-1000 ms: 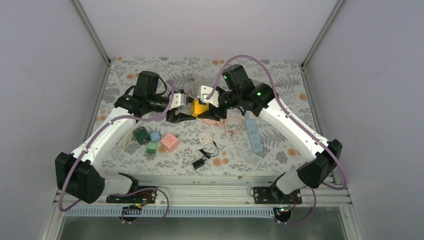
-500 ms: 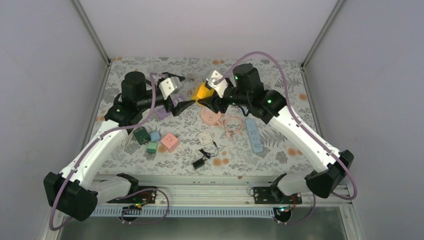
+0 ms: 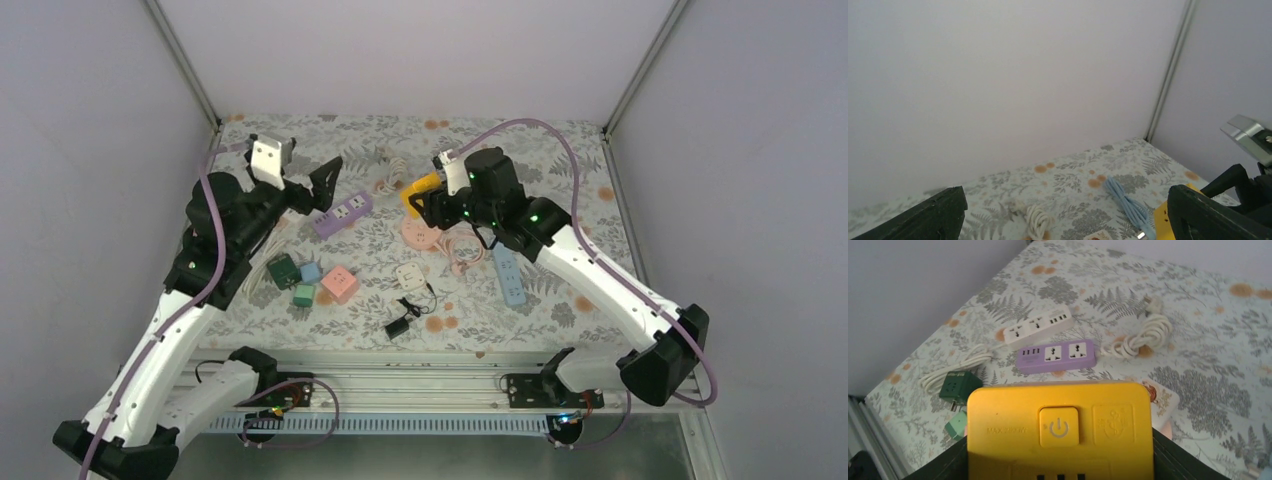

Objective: Insert the plug

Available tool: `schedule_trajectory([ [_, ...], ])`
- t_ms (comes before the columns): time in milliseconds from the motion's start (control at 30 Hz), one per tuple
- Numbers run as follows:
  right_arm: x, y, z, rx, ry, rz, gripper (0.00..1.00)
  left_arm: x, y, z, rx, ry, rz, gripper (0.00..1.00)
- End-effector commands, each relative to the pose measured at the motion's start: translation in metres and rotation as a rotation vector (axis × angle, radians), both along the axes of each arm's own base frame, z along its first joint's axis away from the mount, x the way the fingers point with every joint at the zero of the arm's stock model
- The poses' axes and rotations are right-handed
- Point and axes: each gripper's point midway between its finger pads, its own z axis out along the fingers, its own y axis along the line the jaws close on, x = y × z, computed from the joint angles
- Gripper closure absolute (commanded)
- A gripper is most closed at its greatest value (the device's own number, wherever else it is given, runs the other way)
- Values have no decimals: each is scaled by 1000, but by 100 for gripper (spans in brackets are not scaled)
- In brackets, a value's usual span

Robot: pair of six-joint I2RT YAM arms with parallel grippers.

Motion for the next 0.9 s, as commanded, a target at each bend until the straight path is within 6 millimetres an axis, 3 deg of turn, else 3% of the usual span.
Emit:
schedule_trajectory([
  [0,16,-4,-11,29,64,-140,94,1,16,-18,-48,89,87,0],
  [467,29,-7,-138,-119,351,-317,91,-3,9,-40,-50,83,45,0],
  [600,36,-6,-161,-116,406,-384,91,-7,10,-46,-17,72,36,0],
  [700,42,3,-165,-89,429,-397,93,-11,15,-48,-15,69,56,0],
  [733,45,4,-177,-113,448,-409,93,-12,16,-48,-16,64,59,0],
  [867,55,1,-185,-157,444,-464,94,-19,20,-44,-16,33,67,0],
])
